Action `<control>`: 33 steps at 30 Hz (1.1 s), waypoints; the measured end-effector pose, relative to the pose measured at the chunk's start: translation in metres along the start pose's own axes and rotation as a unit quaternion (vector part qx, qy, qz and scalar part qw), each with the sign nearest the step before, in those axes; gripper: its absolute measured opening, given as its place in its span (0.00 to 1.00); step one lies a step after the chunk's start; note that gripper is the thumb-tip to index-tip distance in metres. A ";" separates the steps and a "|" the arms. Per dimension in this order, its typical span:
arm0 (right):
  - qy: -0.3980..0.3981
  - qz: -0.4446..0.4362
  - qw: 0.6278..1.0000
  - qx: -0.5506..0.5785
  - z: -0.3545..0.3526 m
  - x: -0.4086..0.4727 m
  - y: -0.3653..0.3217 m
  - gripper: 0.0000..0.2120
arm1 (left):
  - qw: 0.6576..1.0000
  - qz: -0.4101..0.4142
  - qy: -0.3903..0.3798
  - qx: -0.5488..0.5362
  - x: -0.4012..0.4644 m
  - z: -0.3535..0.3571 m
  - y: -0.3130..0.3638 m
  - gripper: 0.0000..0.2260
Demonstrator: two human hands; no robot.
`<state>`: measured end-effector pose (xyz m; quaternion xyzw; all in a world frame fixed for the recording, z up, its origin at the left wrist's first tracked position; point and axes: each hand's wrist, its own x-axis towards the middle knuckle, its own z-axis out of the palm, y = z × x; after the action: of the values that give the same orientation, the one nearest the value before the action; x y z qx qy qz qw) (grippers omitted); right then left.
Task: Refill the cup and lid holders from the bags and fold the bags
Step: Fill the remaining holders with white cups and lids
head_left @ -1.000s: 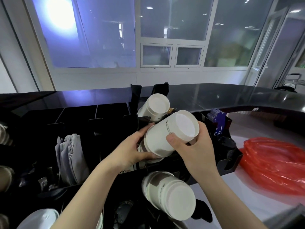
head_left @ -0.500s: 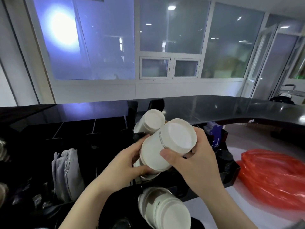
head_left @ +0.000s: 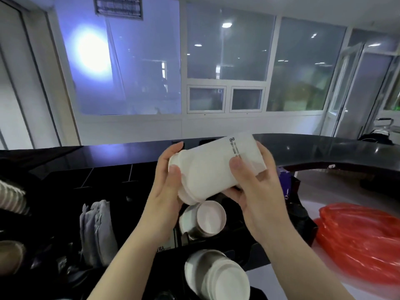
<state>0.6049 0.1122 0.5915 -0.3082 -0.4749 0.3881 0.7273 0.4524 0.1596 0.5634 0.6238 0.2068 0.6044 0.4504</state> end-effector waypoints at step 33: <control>-0.056 0.035 0.996 -0.063 -0.003 0.005 0.009 0.27 | 0.978 -0.092 0.150 -0.109 0.001 0.001 0.023 0.09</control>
<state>0.6068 0.1206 0.5847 -0.3474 -0.5269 0.3996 0.6648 0.4473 0.1483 0.5825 0.4516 0.2611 0.6656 0.5336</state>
